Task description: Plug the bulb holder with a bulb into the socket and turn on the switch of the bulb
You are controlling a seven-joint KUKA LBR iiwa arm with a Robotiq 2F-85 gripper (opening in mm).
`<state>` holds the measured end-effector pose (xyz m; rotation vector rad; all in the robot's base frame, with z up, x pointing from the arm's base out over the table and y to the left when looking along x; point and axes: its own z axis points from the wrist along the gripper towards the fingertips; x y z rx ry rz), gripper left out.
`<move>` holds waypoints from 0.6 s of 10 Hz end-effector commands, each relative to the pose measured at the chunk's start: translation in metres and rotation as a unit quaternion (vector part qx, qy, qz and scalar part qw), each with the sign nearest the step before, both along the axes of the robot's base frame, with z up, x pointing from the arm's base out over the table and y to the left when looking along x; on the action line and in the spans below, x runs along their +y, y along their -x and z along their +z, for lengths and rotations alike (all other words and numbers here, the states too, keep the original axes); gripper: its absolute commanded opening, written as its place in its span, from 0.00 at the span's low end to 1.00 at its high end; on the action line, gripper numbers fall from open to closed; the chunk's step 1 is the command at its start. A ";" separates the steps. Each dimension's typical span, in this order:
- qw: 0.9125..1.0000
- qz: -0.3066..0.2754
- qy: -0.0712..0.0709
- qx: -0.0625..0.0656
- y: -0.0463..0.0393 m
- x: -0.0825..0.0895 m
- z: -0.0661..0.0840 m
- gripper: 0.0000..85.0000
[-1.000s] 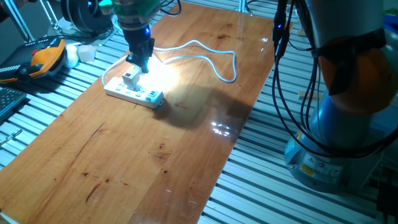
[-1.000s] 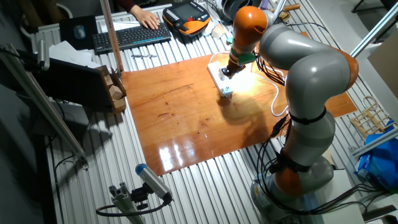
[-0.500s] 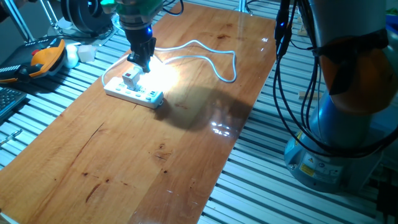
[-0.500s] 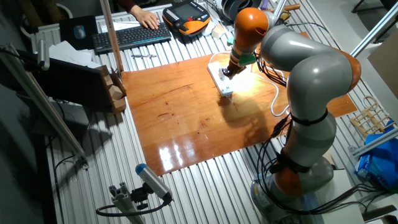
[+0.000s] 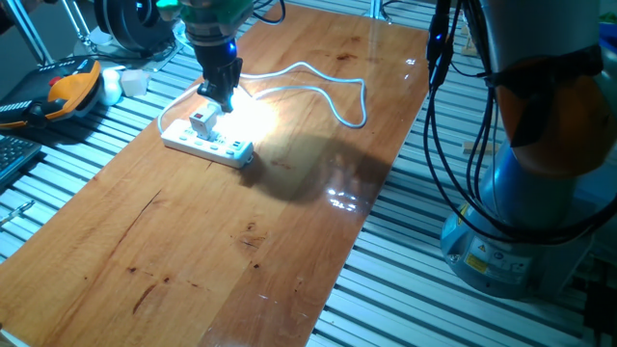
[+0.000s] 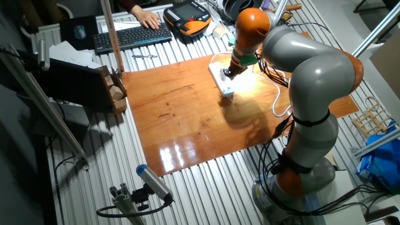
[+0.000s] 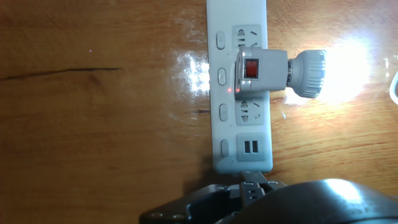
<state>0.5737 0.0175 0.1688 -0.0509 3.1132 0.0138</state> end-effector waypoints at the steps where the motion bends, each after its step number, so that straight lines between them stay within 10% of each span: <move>1: 1.000 0.000 0.000 -0.001 0.0001 0.000 0.000 0.00; 6: 1.000 0.000 0.000 -0.001 -0.0009 0.000 -0.002 0.00</move>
